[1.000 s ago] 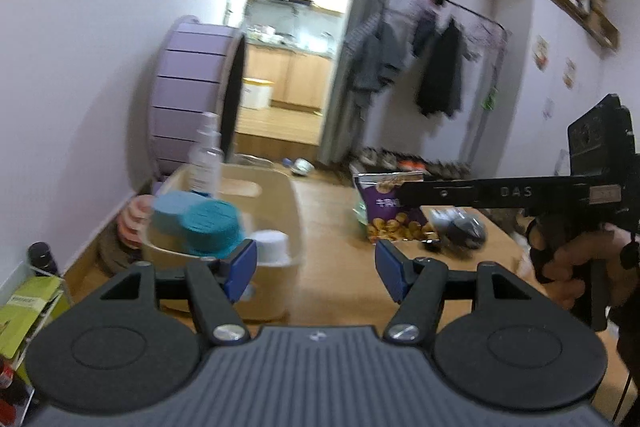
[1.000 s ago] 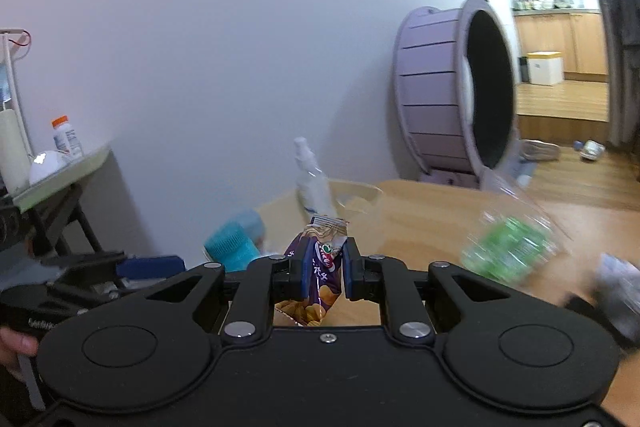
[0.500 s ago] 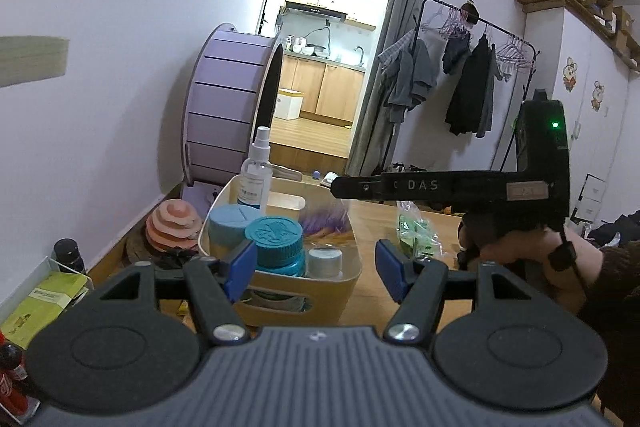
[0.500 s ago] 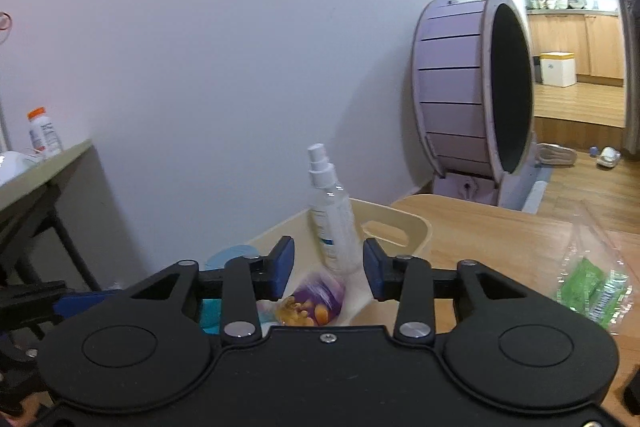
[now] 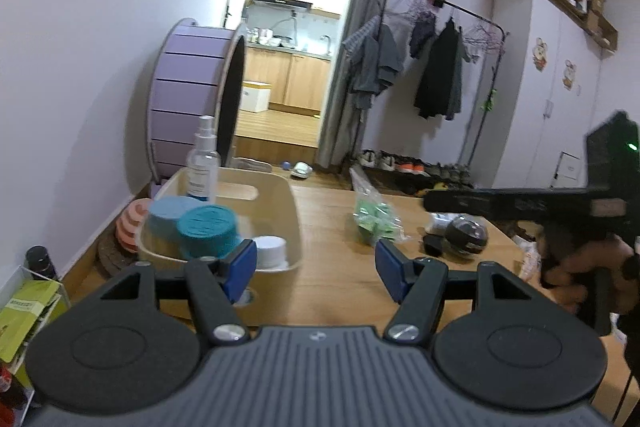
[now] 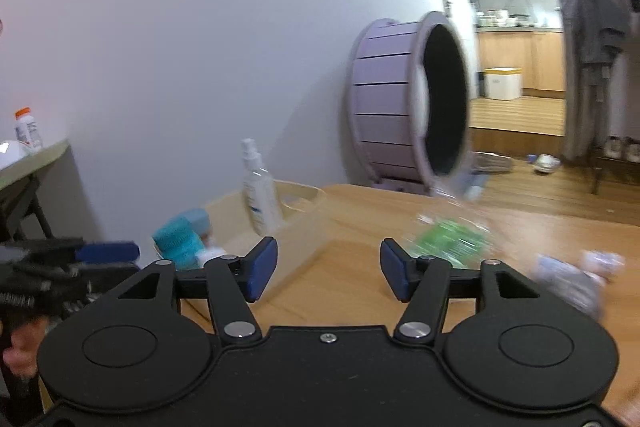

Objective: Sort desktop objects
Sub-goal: 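Grasp the printed paper cone with the right gripper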

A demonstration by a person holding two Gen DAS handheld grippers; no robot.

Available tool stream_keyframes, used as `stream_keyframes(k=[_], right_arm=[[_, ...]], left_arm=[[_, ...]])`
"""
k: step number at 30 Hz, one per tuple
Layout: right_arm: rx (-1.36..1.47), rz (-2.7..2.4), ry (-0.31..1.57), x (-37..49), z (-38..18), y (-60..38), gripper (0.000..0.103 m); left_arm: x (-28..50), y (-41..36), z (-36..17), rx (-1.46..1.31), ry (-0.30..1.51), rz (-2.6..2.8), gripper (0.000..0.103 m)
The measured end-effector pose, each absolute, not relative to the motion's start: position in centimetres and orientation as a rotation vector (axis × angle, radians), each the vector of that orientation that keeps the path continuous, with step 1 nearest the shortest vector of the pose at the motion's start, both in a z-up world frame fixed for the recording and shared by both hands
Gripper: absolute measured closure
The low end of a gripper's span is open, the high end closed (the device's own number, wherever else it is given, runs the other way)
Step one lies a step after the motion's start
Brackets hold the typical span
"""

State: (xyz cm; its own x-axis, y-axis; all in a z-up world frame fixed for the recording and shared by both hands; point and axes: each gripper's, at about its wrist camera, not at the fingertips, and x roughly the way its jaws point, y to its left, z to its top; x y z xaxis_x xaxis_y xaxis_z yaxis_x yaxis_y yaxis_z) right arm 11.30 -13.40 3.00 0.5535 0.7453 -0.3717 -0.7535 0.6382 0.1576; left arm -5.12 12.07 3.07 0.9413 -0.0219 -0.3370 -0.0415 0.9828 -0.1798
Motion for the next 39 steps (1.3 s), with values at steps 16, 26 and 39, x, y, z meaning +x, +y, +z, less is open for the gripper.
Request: stream_keyframes(k=[16, 26, 39], right_arm=[[0.022, 0.447, 0.448, 14.0, -0.5, -27.2, 0.018], [-0.006, 0.364, 0.503, 17.8, -3.9, -28.7, 0.017], [-0.051, 0.433, 0.563, 17.3, -4.7, -27.1, 0.017]], left_arm=[[-2.2, 6.3, 1.0, -0.098, 0.417, -0.131, 0.039], [-2.0, 4.9, 0.2, -0.079, 0.433, -0.156, 0.039], [-2.2, 4.9, 0.3, -0.07, 0.438, -0.146, 0.039]])
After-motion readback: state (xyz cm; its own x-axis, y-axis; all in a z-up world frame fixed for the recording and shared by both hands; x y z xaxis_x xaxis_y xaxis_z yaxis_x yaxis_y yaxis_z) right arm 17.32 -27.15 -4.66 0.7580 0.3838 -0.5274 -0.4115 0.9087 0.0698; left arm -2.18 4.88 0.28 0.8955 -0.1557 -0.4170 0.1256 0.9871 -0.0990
